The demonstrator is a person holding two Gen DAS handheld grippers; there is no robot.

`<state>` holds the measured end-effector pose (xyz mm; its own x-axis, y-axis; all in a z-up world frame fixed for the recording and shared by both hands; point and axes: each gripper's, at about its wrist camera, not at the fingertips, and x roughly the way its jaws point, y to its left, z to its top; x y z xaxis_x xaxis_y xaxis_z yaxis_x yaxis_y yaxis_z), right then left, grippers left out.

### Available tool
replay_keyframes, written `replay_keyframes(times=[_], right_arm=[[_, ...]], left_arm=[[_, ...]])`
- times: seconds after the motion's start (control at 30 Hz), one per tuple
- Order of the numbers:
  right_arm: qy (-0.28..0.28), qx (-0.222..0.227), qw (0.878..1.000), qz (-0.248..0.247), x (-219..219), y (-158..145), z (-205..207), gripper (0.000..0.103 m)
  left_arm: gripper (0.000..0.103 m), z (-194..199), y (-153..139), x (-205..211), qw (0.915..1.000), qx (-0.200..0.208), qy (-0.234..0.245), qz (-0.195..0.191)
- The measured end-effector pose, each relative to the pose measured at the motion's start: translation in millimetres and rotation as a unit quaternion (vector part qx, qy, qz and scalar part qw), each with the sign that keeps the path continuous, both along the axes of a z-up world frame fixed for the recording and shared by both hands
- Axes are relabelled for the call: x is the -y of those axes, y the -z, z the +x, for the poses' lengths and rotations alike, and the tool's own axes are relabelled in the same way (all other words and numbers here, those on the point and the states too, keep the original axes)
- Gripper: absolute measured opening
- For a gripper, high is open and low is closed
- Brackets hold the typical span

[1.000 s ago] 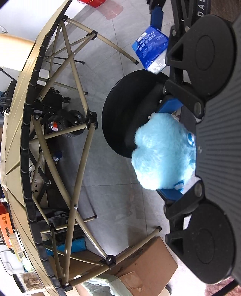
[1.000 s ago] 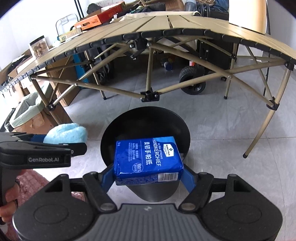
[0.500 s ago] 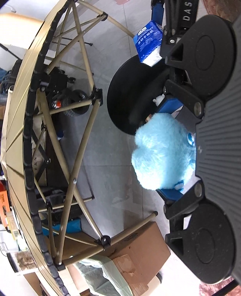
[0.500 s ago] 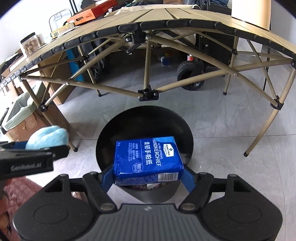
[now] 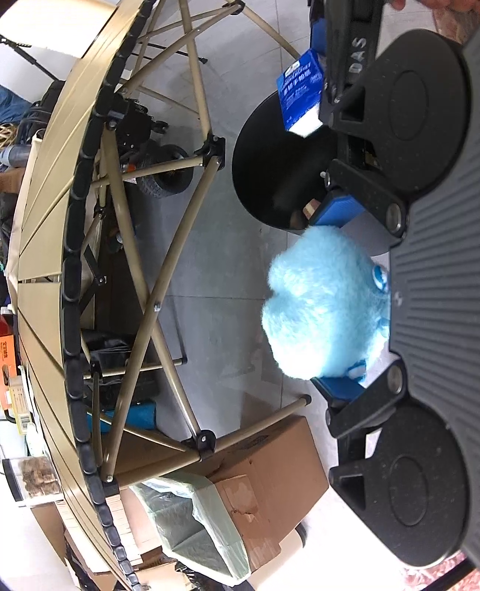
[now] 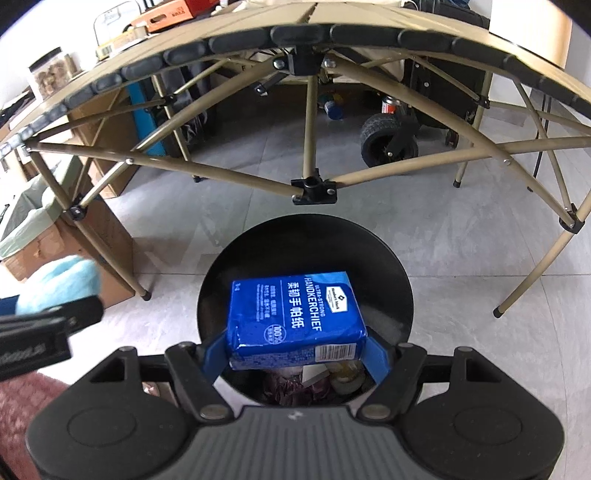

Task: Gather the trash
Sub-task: 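Lower the plush and tissue box down over the black bin with both tools, then open the right tool over the bin to drop the tissue box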

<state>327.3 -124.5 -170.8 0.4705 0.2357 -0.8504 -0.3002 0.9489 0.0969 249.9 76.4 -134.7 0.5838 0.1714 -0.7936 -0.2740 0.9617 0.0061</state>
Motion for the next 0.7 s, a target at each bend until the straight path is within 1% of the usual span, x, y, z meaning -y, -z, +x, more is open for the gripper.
replay_keyframes(times=[0.23,0.47,0.6,0.7], right_arm=[[0.008,-0.024,1.0,-0.016,-12.9,13.9,17.5,0.073],[0.015,-0.04,0.999,-0.025,-19.7,22.4,25.9,0.073],[0.025,-0.049,0.998,-0.02,-19.1,26.7,30.1,0.073],[0.032,-0.045,0.998,-0.016,-16.8,25.3,30.8,0.073]], left_arm=[[0.081,3.1,-0.2,-10.1,0.9998,-0.007,-0.019,-0.008],[0.081,7.2,2.0,-12.9,0.9993,-0.016,-0.033,0.0],[0.081,9.4,4.4,-14.9,0.999,-0.024,-0.039,0.0],[0.081,9.4,4.8,-14.1,0.999,-0.024,-0.036,0.0]])
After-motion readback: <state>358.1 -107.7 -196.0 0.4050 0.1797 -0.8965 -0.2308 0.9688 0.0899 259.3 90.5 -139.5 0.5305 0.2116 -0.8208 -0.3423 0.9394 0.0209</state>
